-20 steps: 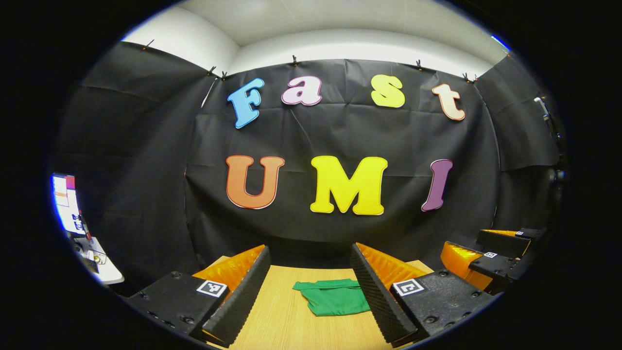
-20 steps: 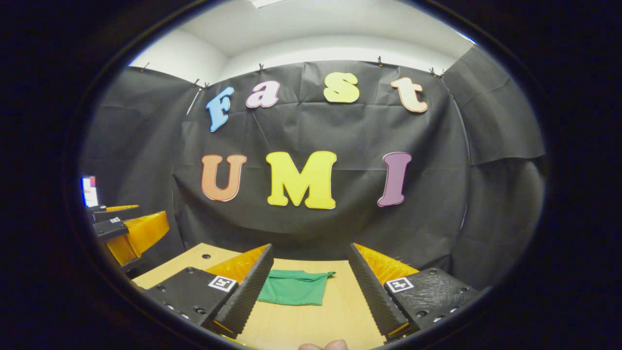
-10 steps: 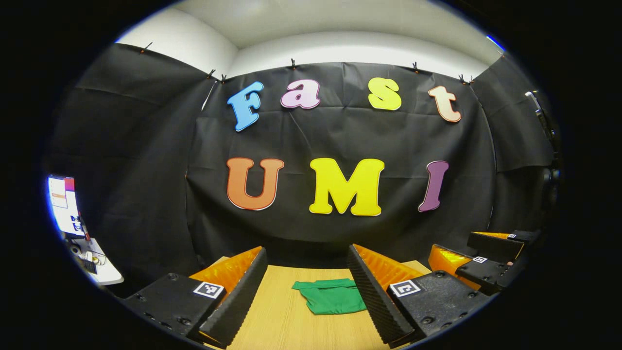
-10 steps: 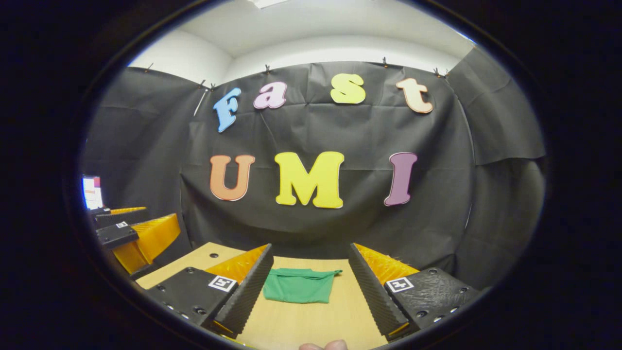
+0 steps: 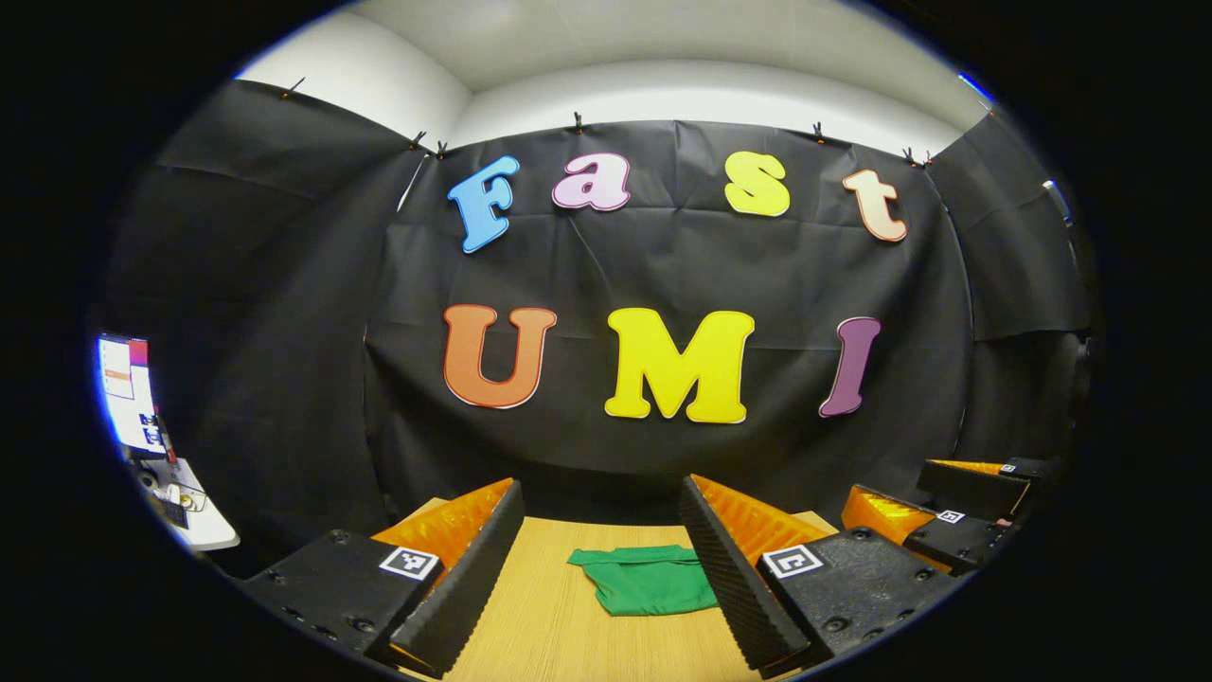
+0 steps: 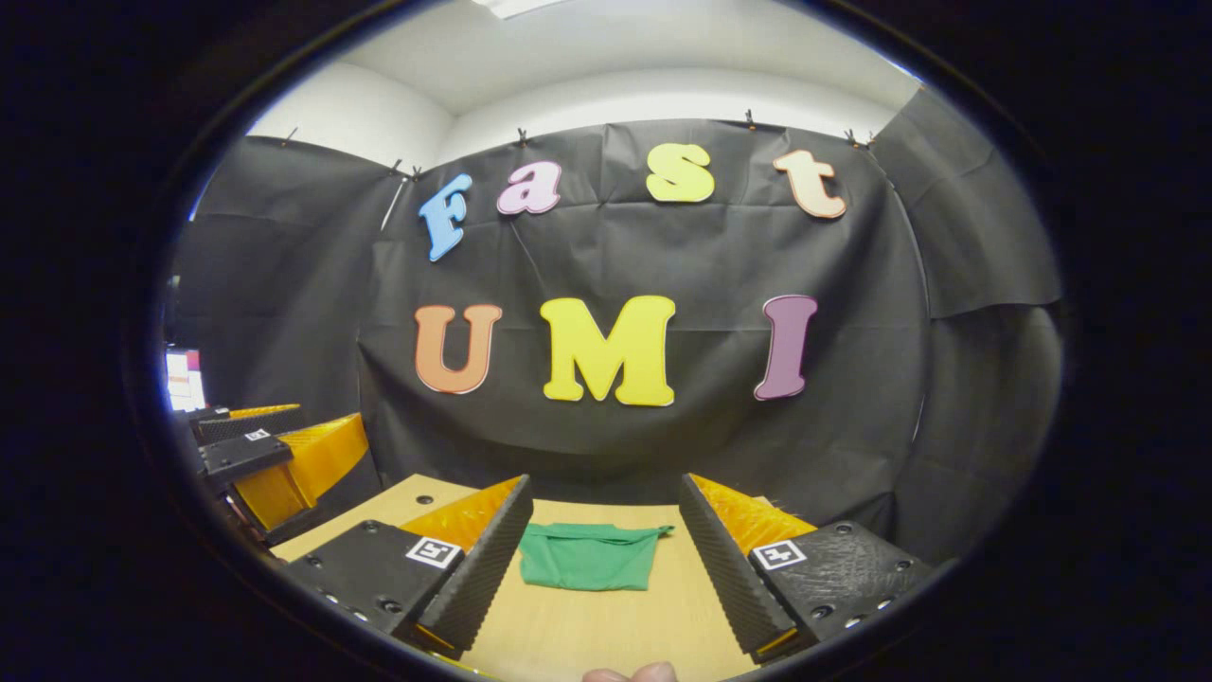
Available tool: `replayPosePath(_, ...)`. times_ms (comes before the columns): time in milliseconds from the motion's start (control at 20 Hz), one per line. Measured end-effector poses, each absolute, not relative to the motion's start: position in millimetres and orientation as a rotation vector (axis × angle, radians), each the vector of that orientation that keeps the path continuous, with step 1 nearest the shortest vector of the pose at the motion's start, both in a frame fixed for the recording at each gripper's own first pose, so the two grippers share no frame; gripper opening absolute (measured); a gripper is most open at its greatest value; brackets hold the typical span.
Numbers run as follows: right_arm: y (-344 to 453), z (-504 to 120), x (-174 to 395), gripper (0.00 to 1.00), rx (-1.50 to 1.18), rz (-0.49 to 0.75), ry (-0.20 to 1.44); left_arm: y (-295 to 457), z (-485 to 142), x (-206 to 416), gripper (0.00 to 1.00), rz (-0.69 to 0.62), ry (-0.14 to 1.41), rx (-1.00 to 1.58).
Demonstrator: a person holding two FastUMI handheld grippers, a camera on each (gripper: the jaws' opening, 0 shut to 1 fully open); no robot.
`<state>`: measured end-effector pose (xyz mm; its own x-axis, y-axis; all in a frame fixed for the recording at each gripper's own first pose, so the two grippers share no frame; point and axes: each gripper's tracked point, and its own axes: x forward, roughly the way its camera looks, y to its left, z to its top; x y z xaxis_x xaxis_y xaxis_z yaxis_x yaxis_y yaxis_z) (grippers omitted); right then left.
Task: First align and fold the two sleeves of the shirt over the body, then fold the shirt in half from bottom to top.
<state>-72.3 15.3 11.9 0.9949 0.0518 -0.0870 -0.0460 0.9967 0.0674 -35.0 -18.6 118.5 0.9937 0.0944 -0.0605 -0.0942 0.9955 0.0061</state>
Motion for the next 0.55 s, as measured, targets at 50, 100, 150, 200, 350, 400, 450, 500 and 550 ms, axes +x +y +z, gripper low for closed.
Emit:
replayPosePath(50,14.9,12.7,-69.6,0.96,0.063,0.047,0.087,-18.5,120.6,-35.6,1.00,0.091,0.059,0.004)
replayPosePath(100,15.0,12.3,-67.9,0.96,0.062,0.046,0.086,-20.4,120.9,-35.6,1.00,0.088,0.054,0.007)
replayPosePath(150,15.0,10.8,-66.3,0.96,0.064,0.046,0.088,-20.2,121.6,-35.3,1.00,0.086,0.053,0.010)
replayPosePath(200,16.6,9.9,-65.6,0.96,0.067,0.048,0.092,-20.3,122.3,-34.8,1.00,0.085,0.050,0.014)
replayPosePath(350,17.6,10.2,-65.5,0.95,0.066,0.049,0.095,-19.0,123.6,-32.5,1.00,0.085,0.046,0.018)
replayPosePath(400,18.4,11.9,-65.5,0.96,0.068,0.049,0.093,-19.4,123.3,-33.0,1.00,0.084,0.049,0.019)
replayPosePath(450,19.3,11.6,-64.0,0.96,0.070,0.051,0.091,-16.7,125.0,-33.4,1.00,0.092,0.045,0.018)
replayPosePath(500,21.0,12.7,-61.9,0.96,0.072,0.052,0.089,-15.1,127.0,-33.2,1.00,0.092,0.041,0.014)
replayPosePath(550,20.5,13.5,-61.8,0.96,0.074,0.050,0.089,-13.4,127.4,-32.3,1.00,0.095,0.040,0.013)
